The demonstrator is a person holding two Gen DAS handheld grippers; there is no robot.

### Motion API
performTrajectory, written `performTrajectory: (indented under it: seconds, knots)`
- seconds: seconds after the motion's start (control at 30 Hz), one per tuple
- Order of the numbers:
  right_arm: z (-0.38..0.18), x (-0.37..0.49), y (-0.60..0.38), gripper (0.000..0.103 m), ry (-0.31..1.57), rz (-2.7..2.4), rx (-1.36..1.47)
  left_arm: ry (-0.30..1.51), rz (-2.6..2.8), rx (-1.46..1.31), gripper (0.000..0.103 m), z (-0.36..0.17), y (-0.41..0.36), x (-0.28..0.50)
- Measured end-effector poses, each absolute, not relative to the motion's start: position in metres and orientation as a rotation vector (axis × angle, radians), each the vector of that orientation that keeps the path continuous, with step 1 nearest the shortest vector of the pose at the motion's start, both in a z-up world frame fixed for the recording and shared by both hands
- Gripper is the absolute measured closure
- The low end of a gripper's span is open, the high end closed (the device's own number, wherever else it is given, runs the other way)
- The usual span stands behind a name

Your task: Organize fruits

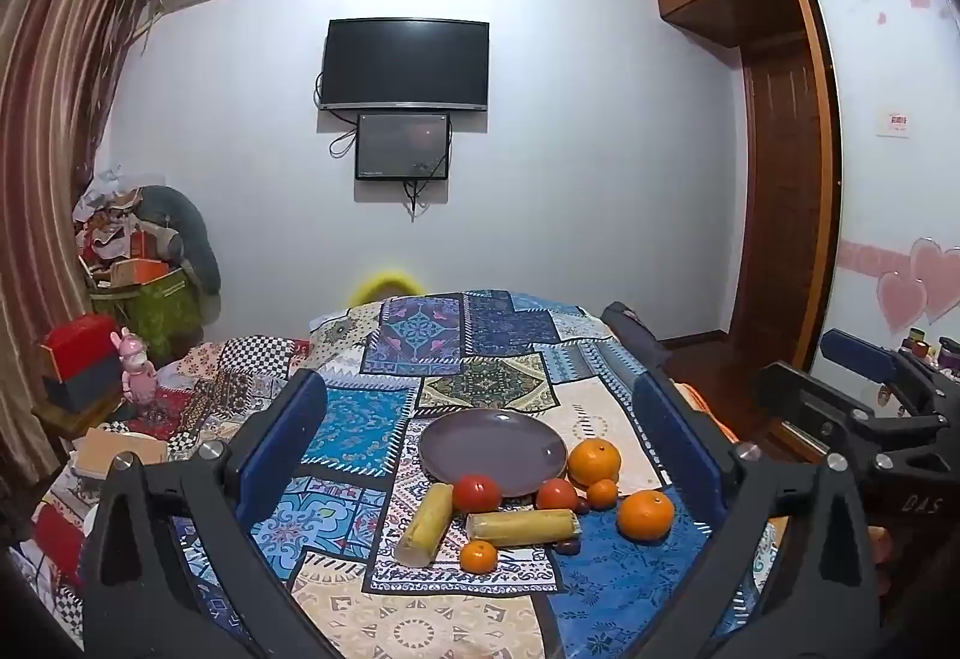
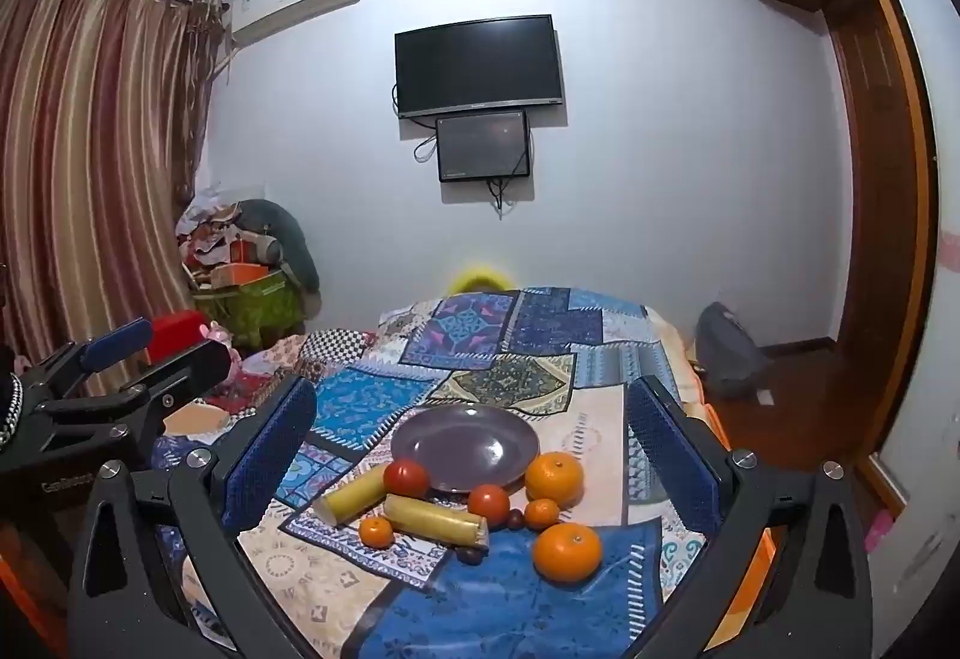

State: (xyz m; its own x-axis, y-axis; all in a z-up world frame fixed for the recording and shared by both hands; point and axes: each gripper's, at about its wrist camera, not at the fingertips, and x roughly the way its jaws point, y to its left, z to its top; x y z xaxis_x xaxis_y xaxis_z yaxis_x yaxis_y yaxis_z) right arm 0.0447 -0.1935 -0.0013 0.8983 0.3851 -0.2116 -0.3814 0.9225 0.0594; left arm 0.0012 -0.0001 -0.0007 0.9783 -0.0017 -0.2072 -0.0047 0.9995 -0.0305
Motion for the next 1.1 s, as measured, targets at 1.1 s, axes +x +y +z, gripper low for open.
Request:
performTrajectory:
  seconds: [1.1]
  knots:
    - [-0.0011, 0.0438, -0.194, 0.0, 0.214, 0.394, 0.039, 0.2, 0.015, -0.022, 0.0, -0.0002, -0.0008, 0.0012]
